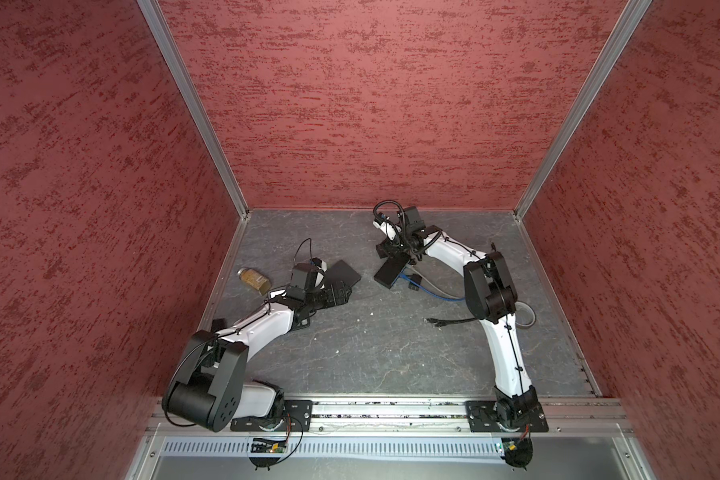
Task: Insert the plug into the switch port
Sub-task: 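Move the right gripper down to the small black power adapter on the table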
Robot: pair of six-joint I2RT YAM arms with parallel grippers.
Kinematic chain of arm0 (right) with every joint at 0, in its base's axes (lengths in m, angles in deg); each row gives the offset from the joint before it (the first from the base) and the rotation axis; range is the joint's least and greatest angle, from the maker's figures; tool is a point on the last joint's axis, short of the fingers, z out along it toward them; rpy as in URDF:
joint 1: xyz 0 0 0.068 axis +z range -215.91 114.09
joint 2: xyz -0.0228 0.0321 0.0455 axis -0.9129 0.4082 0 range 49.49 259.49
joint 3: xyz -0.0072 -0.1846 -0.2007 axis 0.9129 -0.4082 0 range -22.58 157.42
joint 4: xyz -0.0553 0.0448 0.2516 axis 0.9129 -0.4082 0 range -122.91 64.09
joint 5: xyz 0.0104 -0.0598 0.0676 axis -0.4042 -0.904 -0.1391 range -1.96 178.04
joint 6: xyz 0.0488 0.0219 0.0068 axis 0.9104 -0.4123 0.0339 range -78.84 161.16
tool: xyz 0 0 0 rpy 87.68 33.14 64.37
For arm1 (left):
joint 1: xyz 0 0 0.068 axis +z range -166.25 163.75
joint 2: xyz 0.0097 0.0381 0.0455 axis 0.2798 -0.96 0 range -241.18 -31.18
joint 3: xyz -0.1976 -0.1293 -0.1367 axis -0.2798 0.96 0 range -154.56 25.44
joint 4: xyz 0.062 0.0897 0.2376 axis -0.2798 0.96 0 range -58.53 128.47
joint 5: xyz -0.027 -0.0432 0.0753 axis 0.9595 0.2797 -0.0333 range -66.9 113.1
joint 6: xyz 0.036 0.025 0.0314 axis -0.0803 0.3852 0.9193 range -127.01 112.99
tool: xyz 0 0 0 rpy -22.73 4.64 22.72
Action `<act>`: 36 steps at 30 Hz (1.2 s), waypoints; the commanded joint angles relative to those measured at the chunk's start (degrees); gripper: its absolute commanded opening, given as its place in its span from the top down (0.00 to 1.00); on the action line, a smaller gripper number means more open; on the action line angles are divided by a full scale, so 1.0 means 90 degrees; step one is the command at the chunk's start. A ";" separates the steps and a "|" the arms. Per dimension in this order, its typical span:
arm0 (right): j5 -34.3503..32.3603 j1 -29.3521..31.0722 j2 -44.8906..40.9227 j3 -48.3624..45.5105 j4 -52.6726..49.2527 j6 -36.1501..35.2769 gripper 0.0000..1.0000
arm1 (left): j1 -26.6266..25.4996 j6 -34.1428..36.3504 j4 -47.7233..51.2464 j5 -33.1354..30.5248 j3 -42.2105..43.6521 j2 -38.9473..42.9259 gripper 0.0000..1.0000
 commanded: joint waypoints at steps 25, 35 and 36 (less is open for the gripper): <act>-0.0388 0.0147 0.1123 0.1288 -0.0941 0.0069 0.43 | 0.0339 0.0116 -0.0013 0.0182 0.0170 0.0016 0.00; -0.0636 0.0145 0.0908 0.1022 -0.0873 0.0170 0.41 | 0.0348 0.0135 0.0020 0.0199 0.0161 0.0052 0.00; -0.0711 0.0154 0.0871 0.0967 -0.0853 0.0166 0.41 | 0.0352 0.0136 0.0022 0.0199 0.0165 0.0062 0.00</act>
